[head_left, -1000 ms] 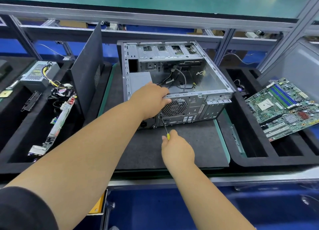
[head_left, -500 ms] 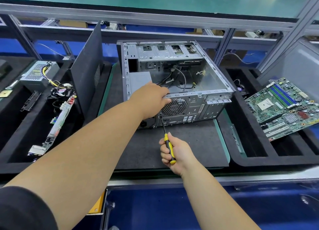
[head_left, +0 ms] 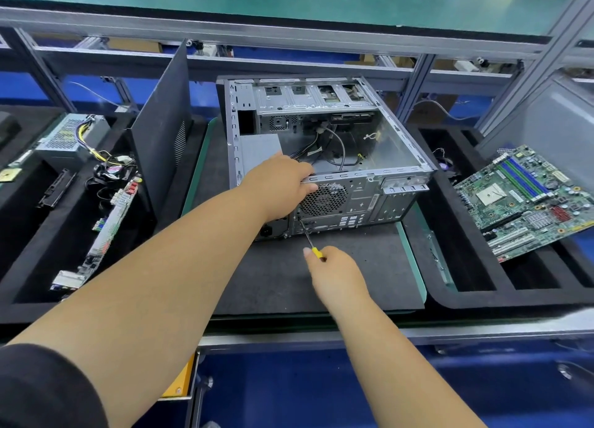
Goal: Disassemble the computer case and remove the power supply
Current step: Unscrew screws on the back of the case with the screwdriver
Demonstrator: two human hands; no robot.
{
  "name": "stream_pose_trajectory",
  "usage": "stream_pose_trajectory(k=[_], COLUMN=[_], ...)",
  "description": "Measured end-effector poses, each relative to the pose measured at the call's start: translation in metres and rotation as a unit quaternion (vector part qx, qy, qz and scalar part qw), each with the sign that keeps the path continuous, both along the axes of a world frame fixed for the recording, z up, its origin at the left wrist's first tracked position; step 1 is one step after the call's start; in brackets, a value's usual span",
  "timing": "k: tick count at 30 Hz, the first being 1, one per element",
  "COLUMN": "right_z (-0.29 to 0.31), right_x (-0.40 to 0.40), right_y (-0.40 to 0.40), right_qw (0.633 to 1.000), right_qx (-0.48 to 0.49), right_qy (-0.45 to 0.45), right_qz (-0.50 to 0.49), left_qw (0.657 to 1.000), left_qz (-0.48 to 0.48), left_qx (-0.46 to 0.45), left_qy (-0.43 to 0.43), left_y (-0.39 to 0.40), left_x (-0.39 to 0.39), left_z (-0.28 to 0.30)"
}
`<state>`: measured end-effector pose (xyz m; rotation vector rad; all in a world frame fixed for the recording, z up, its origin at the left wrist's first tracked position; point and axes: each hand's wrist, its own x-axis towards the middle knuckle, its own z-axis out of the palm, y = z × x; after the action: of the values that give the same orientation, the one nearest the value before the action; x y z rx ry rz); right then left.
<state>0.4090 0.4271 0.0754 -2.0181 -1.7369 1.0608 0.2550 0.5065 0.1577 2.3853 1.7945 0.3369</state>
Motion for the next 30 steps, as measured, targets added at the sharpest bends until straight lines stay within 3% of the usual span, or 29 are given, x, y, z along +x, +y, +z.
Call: stream_pose_trajectory(k=[1,2,4,6,8,11,13,15,17,18,20,22,24,27,28,30], right_z=[0.001,0.002,0.001,-0.001,-0.003,-0.006,-0.006,0.001,0.003,0.002,0.000,-0.002,-0.002,0.000,0.002,0.004], right_x=[0.003,0.006,0.012,0.016,0.015,0.007,0.001,-0.005,-0.006,-0.006,-0.008,-0.011,-0.008,-0.001,0.000,0.003], right_y=[0.002,0.003,0.001,0.000,-0.002,-0.006,-0.008,-0.008,-0.010,-0.011,-0.013,-0.014,-0.012,-0.008,-0.006,-0.004], right_qw=[0.984,0.936,0.813,0.722,0.693,0.733,0.812,0.924,0.995,0.999,0.973,0.955,0.967,1.000,0.990,0.906], right_qx=[-0.084,-0.174,-0.290,-0.339,-0.341,-0.301,-0.247,-0.168,-0.048,0.006,0.087,0.116,0.110,0.012,-0.054,-0.201], right_qy=[0.145,0.286,0.482,0.585,0.621,0.594,0.508,0.323,0.083,-0.035,-0.208,-0.264,-0.224,0.009,0.128,0.351], right_qz=[-0.054,-0.104,-0.148,-0.147,-0.133,-0.142,-0.149,-0.119,-0.034,0.011,0.057,0.069,0.059,0.019,-0.027,-0.124], left_qw=[1.000,1.000,1.000,1.000,1.000,1.000,1.000,1.000,1.000,1.000,1.000,1.000,1.000,1.000,1.000,1.000], left_qz=[-0.001,-0.002,-0.002,-0.002,-0.001,0.000,-0.001,-0.001,-0.002,-0.003,-0.005,-0.004,-0.001,0.003,0.004,0.005], left_qx=[0.000,0.001,0.004,0.007,0.007,0.004,0.002,0.000,-0.002,-0.001,0.001,0.002,0.004,0.004,0.003,0.001], left_qy=[0.000,0.001,-0.001,-0.001,-0.001,-0.004,-0.005,-0.006,-0.006,-0.006,-0.008,-0.009,-0.006,-0.003,-0.001,0.001], left_y=[0.000,0.000,0.000,0.000,0.000,0.000,0.000,0.001,0.001,0.001,0.001,0.001,0.001,0.001,0.001,0.001], left_x=[0.000,0.000,0.000,0.000,0.000,-0.001,-0.001,-0.001,-0.001,-0.001,0.000,0.000,0.000,-0.001,-0.001,-0.001], left_z=[0.000,0.000,0.000,-0.001,-0.001,-0.001,0.000,0.000,-0.001,-0.001,-0.001,-0.001,-0.001,-0.001,-0.001,-0.001])
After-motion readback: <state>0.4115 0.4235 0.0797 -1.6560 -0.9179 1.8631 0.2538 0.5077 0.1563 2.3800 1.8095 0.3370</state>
